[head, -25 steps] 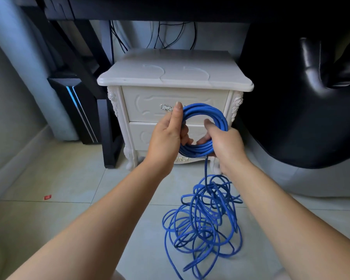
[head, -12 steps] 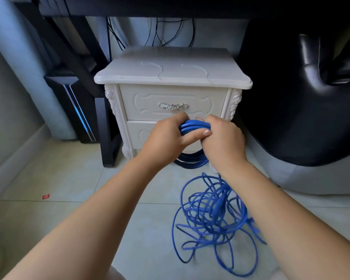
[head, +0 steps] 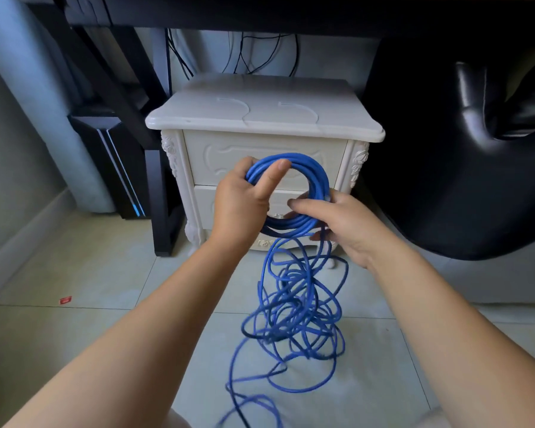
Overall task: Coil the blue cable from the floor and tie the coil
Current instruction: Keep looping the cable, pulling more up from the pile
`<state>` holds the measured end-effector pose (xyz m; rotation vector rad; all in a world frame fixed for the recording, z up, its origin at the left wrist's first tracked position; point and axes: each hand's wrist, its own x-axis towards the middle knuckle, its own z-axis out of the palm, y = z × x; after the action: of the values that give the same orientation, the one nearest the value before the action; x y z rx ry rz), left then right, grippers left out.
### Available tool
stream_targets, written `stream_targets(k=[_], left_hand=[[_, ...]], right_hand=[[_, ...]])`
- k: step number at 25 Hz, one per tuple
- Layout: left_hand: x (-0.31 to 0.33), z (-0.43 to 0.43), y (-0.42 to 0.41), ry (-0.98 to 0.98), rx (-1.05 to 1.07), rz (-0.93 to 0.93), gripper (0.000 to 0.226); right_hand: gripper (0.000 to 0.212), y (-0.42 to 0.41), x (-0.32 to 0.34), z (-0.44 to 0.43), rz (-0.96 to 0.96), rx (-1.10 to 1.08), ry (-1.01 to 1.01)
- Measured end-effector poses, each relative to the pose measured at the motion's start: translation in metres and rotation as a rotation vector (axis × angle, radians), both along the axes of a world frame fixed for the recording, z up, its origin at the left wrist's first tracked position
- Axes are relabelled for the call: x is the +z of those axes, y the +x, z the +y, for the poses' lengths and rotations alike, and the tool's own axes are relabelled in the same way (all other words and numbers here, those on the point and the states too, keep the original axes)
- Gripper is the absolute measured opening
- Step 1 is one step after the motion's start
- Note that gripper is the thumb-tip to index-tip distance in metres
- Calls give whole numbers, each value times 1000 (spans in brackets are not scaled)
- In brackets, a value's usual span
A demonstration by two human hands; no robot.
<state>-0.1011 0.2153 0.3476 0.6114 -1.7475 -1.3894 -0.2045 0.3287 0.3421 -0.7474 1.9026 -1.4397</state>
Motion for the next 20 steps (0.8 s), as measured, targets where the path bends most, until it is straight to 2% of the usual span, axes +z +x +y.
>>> stream_targets(k=[3,5,6,9,12,16,20], left_hand=[[1,9,-2,213,5,60,29],[1,16,-6,302,-13,66,36],[0,18,-7,317,-21,44,38],[-3,13,-5,265,-63,-43,44],[-4,4,1,201,-173,-104,47],[0,0,4,113,-312,-92,23],[6,3,10,-74,-311,-194,15]], right_hand=[[24,9,-6,-8,-203,-69,-224],[18,12,-5,-13,-287,-155,-351],[15,13,-3,-14,-326,-195,-401],[27,15,0,-15,-352,-244,-436],[30,12,4,-12,-286,-213,-370],[21,10,3,-12,-12,-188,-180],[22,11,7,-12,192,-119,-37]])
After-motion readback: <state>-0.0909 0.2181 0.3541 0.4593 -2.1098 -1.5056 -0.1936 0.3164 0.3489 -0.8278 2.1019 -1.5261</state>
